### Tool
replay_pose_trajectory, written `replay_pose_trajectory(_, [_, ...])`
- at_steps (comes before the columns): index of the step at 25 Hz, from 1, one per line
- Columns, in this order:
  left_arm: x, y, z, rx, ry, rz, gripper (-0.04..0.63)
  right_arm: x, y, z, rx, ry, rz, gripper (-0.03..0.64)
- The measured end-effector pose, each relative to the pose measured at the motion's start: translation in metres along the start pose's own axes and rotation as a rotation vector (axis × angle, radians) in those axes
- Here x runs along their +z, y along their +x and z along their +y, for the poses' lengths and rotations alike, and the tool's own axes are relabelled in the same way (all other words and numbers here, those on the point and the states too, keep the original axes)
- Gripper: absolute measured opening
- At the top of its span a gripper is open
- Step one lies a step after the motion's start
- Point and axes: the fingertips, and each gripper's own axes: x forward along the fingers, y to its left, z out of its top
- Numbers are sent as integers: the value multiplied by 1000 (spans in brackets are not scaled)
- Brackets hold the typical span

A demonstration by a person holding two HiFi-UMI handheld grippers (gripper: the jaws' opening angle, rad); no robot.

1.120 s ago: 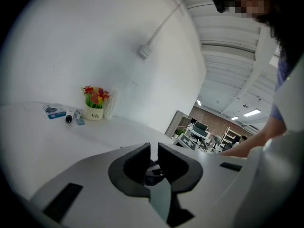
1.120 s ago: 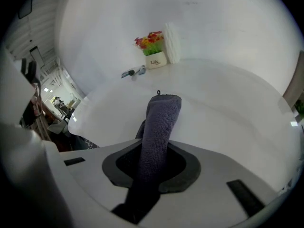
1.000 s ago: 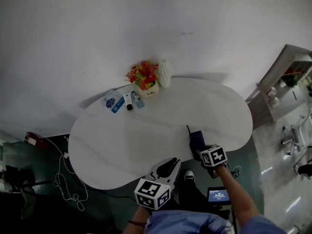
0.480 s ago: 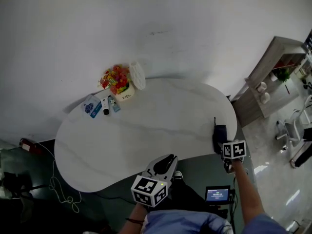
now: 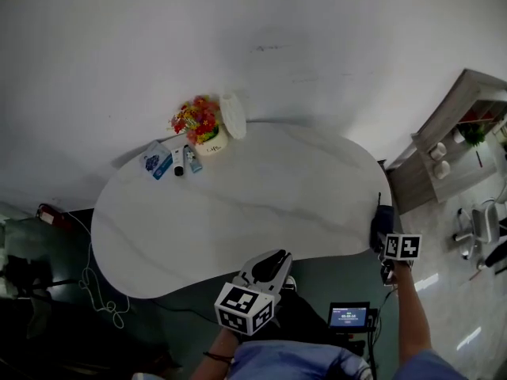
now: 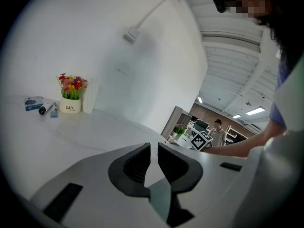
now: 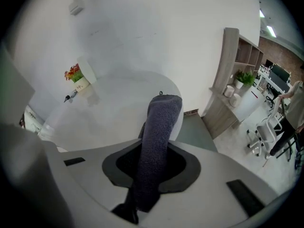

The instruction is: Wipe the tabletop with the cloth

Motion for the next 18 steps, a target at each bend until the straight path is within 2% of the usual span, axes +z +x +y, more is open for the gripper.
replay_pose_trajectory(3, [2,-15,11,32,-7,-23,58,13,-3,25,26,-37,-20,83])
replay_pose_trajectory(6, [7,-38,28,70,-14,-54,58,27,-4,72,79,-79,-43,83])
replay_pose_trajectory(12, [7,-106,70,123,-12,-85,58,40,-1,190,177,-177,-67,83])
replay_pose_trajectory(18, [0,-192,125,174,-14,-102,58,19,11,313,233,-226,-53,83])
